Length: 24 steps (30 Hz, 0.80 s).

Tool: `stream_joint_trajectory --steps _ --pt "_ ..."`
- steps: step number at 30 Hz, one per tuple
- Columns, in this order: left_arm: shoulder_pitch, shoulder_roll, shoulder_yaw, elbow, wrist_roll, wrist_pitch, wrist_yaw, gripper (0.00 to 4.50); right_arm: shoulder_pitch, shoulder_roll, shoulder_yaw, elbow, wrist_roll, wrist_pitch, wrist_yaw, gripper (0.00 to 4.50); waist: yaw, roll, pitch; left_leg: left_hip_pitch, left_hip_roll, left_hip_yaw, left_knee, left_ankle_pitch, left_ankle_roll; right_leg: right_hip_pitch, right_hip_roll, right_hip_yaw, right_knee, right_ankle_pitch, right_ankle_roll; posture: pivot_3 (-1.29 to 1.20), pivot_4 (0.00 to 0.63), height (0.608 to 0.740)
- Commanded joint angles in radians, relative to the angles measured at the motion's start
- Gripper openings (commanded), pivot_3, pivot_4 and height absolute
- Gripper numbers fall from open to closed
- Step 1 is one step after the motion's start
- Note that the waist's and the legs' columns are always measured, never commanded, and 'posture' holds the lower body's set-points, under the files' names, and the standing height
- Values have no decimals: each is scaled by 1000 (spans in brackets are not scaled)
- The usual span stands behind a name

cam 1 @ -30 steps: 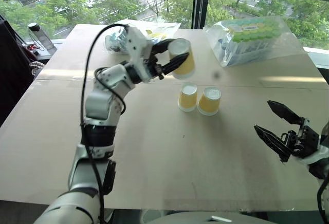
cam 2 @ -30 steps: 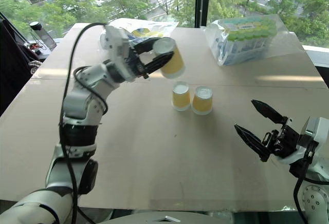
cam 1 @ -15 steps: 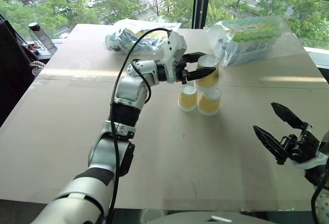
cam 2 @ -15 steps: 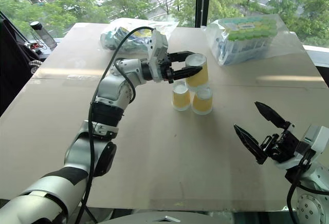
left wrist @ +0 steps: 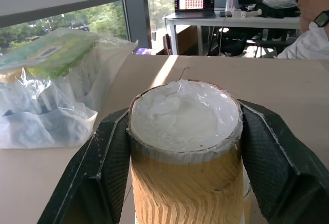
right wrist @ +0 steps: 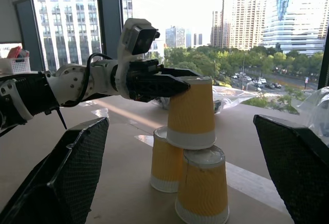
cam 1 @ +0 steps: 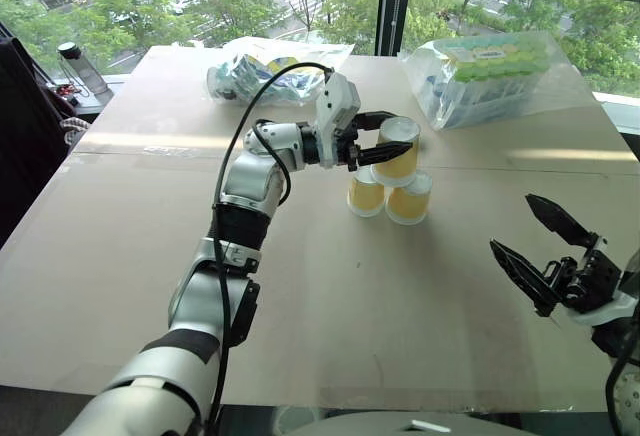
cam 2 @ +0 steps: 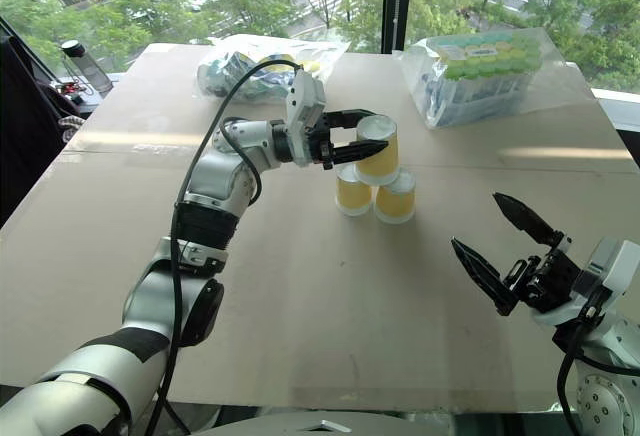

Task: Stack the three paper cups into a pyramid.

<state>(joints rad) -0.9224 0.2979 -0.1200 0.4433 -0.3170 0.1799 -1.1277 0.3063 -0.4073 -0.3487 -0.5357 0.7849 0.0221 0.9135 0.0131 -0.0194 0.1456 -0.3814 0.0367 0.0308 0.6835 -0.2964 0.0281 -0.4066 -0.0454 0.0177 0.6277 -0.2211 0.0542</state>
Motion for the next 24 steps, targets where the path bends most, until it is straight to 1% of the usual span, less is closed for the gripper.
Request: stream_joint_trajectory --steps 1,2,3,4,5,11,14,16,18,21,24 --pt "5 -5 16 -44 -5 -10 9 3145 -5 -13 -2 -30 6 1 -15 4500 0 0 0 0 0 0 0 0 0 0 0 0 0 0 0 0 150 740" --pt "5 -10 21 -45 -12 -6 12 3526 -5 -13 -1 -29 6 0 -15 4500 0 0 0 0 0 0 0 0 0 0 0 0 0 0 0 0 150 740" --pt "5 -15 26 -45 -16 -9 16 3750 -5 -14 -1 -29 6 0 -14 4500 0 0 0 0 0 0 0 0 0 0 0 0 0 0 0 0 150 740" --pt "4 -20 31 -47 -19 -16 20 4074 -4 -14 -1 -28 6 -1 -14 4500 0 0 0 0 0 0 0 0 0 0 0 0 0 0 0 0 150 740" --pt "5 -26 40 -56 -35 -7 19 4473 -3 -15 -1 -27 6 -2 -13 4500 0 0 0 0 0 0 0 0 0 0 0 0 0 0 0 0 150 740" --pt "4 -32 77 -113 -82 -22 3 4473 13 -12 -6 -10 5 -16 5 4500 0 0 0 0 0 0 0 0 0 0 0 0 0 0 0 0 150 740" --pt "17 -41 125 -199 -174 3 -20 4473 21 -6 -8 8 9 -24 17 4500 0 0 0 0 0 0 0 0 0 0 0 0 0 0 0 0 150 740" --pt "26 -36 142 -256 -209 25 -19 4473 26 -4 -9 23 10 -32 32 4500 0 0 0 0 0 0 0 0 0 0 0 0 0 0 0 0 150 740" --pt "38 -20 164 -325 -254 84 5 4473 25 -4 -10 35 12 -34 39 4500 0 0 0 0 0 0 0 0 0 0 0 0 0 0 0 0 150 740" --pt "115 63 187 -464 -302 217 45 4473 25 -7 -11 49 13 -38 54 4500 -5 1 0 1 0 0 0 0 0 0 0 1 1 0 0 0 150 740" --pt "293 187 194 -616 -289 321 95 4473 45 -20 -17 62 1 -35 67 4500 -17 3 0 3 1 -5 -1 0 0 0 0 3 2 0 0 0 150 740"
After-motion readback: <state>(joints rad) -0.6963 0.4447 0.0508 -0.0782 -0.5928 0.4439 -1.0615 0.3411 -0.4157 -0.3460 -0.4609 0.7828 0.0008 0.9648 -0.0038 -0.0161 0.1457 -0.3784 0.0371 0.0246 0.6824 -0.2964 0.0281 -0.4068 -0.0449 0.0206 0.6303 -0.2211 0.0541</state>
